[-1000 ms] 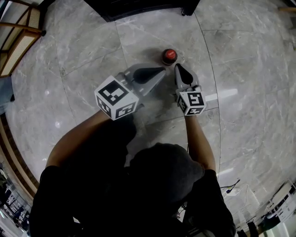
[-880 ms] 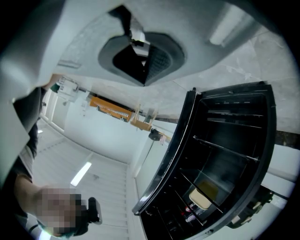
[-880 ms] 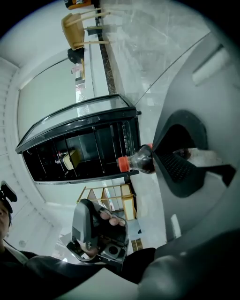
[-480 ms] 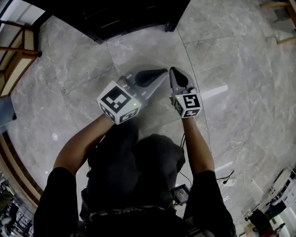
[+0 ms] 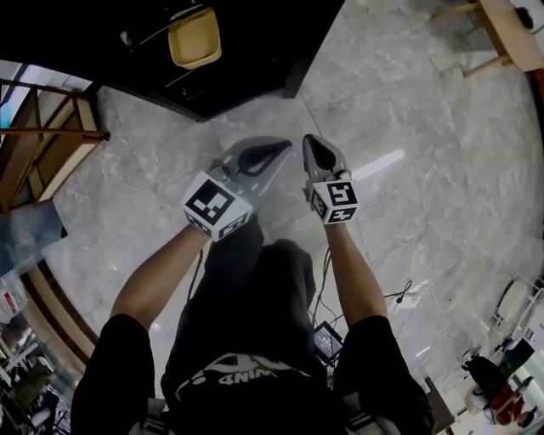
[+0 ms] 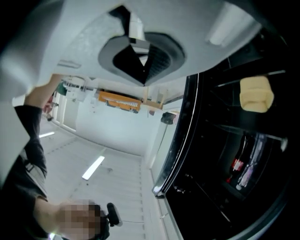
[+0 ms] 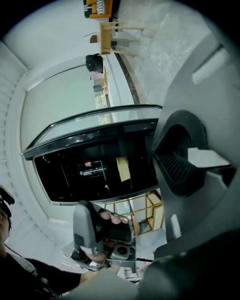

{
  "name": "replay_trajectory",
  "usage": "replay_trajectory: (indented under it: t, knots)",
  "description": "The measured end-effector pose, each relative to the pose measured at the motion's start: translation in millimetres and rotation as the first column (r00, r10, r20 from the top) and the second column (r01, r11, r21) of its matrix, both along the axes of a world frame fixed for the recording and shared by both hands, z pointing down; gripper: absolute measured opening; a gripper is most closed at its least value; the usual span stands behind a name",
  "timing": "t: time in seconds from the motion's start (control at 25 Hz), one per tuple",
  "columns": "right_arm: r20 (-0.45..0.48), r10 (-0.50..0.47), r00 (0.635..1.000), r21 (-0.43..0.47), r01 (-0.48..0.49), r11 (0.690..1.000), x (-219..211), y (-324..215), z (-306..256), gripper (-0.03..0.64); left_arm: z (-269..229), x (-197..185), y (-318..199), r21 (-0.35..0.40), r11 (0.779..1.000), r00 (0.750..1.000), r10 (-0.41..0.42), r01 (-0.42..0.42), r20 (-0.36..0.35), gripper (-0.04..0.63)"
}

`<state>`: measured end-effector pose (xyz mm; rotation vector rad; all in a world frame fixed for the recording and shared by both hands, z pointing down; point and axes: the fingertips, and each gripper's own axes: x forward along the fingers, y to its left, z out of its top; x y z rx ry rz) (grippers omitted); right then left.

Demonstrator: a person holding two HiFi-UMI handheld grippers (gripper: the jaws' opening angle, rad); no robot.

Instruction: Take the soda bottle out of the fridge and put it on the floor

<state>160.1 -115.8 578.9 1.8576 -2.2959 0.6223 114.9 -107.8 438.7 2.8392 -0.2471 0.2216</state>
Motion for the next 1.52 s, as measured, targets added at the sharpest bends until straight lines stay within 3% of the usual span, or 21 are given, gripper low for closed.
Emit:
replay_trajectory:
  t: [0.32, 0.64, 1.04, 1.32, 1.52]
  knots:
    - [0.029, 0.103, 0.994, 0.031, -0.104, 0.994, -9, -6, -242, -0.002, -199, -40, -27, -0.05, 0.997, 0.999, -0.05, 0.051, 0.019, 0.002]
    - [0.002, 0.029, 1.0, 0.106, -0.029, 0.994, -25, -8, -410, -0.002, -331, -53, -35, -0.001, 0.999, 0.999, -0.038, 0.038, 0.014, 0.002]
    - [-0.039, 0.023, 0.999, 0.165, -0.016, 0.986, 15, 30, -497, -0.002, -399, -35, -23, 0.012, 0.997, 0.998, -0.07, 0.07, 0.006, 0.002]
    - [-0.042, 0.034, 0.999, 0.175, -0.027, 0.984, 50, 81, -525, -0.002, -411, -36, -9, 0.011, 0.994, 0.994, -0.112, 0.112, 0.011, 0.002]
    - [-0.025, 0.101, 0.995, 0.189, -0.095, 0.977, 72, 117, -539, -0.002, -415, -41, 0, 0.006, 0.99, 0.99, -0.141, 0.141, 0.013, 0.002]
